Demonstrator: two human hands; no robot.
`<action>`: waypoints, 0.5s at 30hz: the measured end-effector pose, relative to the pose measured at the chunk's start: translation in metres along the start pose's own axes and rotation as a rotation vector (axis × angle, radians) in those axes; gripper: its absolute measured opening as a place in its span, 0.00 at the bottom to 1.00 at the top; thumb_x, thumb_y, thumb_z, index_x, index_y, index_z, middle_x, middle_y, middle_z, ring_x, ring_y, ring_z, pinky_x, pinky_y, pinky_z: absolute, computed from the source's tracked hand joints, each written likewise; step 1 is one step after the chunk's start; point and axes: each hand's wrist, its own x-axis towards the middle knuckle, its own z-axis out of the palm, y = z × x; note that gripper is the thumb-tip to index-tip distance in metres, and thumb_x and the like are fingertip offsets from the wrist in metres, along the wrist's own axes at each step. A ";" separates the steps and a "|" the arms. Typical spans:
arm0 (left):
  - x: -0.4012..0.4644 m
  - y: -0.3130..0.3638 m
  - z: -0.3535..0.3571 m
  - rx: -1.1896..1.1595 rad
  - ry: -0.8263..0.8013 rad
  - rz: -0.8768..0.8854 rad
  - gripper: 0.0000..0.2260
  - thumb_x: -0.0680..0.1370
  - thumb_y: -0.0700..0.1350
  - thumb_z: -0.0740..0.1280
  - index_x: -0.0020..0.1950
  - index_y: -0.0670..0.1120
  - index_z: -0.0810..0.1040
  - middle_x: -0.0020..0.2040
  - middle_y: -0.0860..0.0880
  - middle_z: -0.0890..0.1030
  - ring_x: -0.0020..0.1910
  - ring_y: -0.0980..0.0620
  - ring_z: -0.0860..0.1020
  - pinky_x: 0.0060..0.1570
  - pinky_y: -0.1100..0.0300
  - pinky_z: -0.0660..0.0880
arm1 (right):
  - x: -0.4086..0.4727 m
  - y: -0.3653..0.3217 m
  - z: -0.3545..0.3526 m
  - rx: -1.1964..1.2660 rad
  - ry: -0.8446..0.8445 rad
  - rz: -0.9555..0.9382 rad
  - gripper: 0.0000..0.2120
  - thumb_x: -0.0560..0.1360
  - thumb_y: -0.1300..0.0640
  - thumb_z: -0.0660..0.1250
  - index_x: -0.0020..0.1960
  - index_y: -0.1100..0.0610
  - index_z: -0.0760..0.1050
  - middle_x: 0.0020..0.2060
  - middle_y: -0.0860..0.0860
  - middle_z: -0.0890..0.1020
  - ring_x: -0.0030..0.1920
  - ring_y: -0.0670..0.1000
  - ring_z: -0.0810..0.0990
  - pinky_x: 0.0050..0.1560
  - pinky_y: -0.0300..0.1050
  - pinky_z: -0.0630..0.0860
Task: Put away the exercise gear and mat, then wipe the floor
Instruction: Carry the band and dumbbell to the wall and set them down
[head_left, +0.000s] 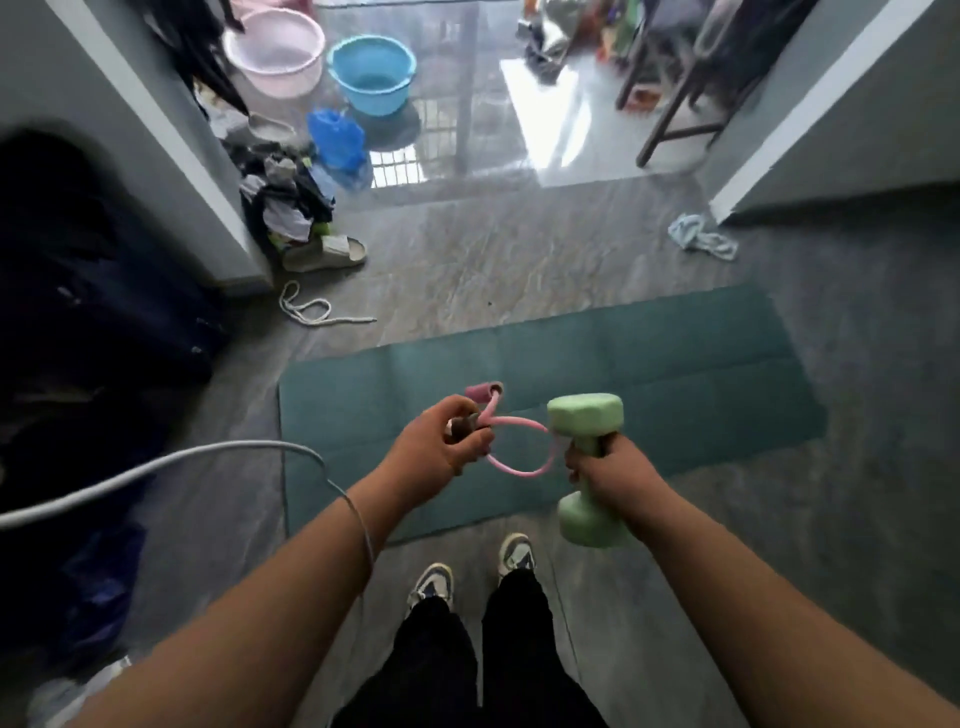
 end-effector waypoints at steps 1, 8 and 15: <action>-0.006 0.026 0.004 0.018 -0.027 0.056 0.08 0.77 0.42 0.71 0.52 0.43 0.74 0.46 0.42 0.84 0.32 0.55 0.79 0.28 0.64 0.71 | -0.021 -0.005 -0.018 0.035 0.038 0.000 0.03 0.75 0.60 0.67 0.43 0.57 0.78 0.34 0.53 0.82 0.33 0.49 0.79 0.33 0.36 0.73; -0.031 0.161 0.052 0.084 -0.218 0.276 0.02 0.79 0.38 0.67 0.50 0.44 0.75 0.34 0.51 0.81 0.27 0.55 0.77 0.28 0.61 0.71 | -0.138 0.009 -0.123 0.353 0.336 -0.037 0.03 0.76 0.65 0.67 0.45 0.58 0.78 0.37 0.56 0.83 0.36 0.52 0.81 0.45 0.49 0.78; -0.046 0.264 0.195 0.176 -0.479 0.409 0.03 0.79 0.41 0.67 0.52 0.45 0.76 0.38 0.46 0.84 0.30 0.50 0.79 0.29 0.59 0.74 | -0.233 0.106 -0.231 0.522 0.635 0.015 0.06 0.75 0.69 0.66 0.45 0.58 0.76 0.38 0.57 0.82 0.38 0.55 0.82 0.46 0.53 0.79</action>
